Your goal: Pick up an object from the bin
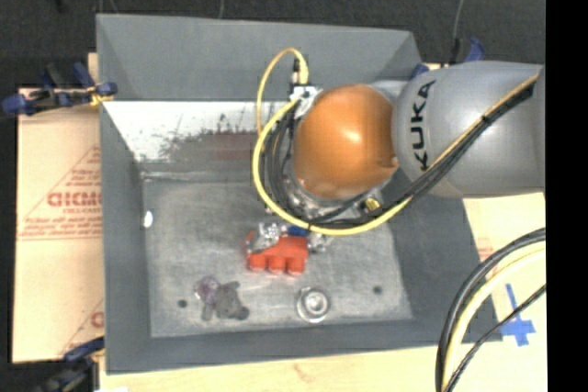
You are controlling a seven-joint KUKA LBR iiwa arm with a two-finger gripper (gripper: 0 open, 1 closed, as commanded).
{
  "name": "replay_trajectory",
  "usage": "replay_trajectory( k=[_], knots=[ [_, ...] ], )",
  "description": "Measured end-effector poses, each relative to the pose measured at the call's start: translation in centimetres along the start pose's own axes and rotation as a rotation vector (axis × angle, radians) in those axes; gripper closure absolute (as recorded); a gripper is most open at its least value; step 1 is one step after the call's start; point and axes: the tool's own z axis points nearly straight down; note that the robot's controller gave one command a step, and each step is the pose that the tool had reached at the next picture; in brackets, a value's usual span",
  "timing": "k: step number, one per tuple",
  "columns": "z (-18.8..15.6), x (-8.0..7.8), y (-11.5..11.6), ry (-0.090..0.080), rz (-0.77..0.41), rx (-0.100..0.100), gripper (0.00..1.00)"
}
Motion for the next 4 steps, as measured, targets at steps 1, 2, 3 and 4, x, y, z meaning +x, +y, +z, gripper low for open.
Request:
replay_trajectory(
  k=[1, 2, 3, 4],
  knots=[
    [0.0, -0.2, -0.1, -0.004, -0.101, 0.004, 0.00],
    [-6.8, 1.2, 2.0, -0.003, -0.187, -0.023, 0.00],
    [-1.6, 2.4, -1.1, -0.007, -0.319, -0.029, 0.00],
    [1.8, 1.1, 4.2, -0.013, -0.814, -0.024, 0.00]
  ],
)
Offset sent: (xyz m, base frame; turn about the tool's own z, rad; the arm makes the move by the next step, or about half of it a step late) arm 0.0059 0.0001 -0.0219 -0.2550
